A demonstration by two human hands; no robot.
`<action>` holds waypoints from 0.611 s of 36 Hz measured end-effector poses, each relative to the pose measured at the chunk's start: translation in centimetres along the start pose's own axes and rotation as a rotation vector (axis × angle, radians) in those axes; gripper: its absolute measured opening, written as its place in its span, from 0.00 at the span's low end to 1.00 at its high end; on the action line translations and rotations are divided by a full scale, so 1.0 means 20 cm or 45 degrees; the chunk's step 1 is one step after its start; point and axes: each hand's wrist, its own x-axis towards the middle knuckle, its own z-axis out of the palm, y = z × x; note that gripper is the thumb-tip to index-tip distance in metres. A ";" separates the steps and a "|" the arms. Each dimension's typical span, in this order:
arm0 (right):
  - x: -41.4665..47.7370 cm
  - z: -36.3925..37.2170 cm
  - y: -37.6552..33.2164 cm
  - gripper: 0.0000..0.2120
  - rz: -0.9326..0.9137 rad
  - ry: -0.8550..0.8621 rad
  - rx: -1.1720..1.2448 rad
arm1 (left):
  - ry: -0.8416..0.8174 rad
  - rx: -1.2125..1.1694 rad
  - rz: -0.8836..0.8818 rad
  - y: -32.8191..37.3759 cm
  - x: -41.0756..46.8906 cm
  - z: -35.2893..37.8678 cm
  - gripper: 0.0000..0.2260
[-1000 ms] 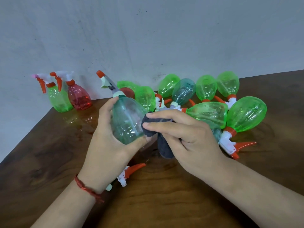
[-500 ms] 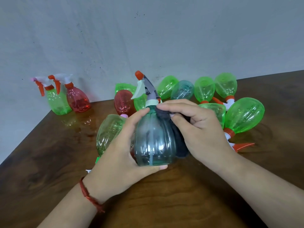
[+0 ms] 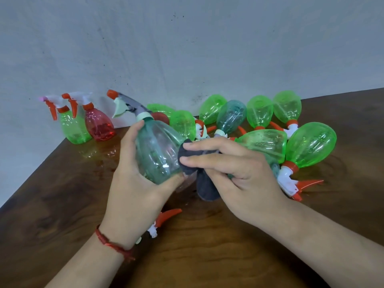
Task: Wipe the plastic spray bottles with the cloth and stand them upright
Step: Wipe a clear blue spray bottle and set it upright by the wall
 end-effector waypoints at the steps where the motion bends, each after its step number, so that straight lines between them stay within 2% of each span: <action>1: 0.00 0.00 0.00 0.18 0.010 0.002 0.013 | 0.010 -0.021 -0.020 0.00 0.00 0.00 0.47; 5: 0.00 0.01 0.02 0.18 0.083 0.024 0.054 | -0.014 -0.076 -0.049 -0.01 -0.01 0.01 0.47; 8: 0.03 0.01 0.03 0.19 0.219 0.076 0.161 | -0.109 -0.138 -0.029 -0.03 -0.02 0.03 0.49; 14: 0.09 -0.06 0.04 0.18 0.568 0.117 0.625 | -0.396 -0.237 0.035 0.02 -0.05 0.04 0.51; 18: 0.10 -0.07 0.03 0.18 0.523 0.132 0.588 | -0.514 -0.212 0.067 0.03 -0.04 0.02 0.51; 22: 0.09 -0.07 0.04 0.20 0.439 0.133 0.463 | -0.478 -0.002 0.200 0.04 -0.02 0.01 0.51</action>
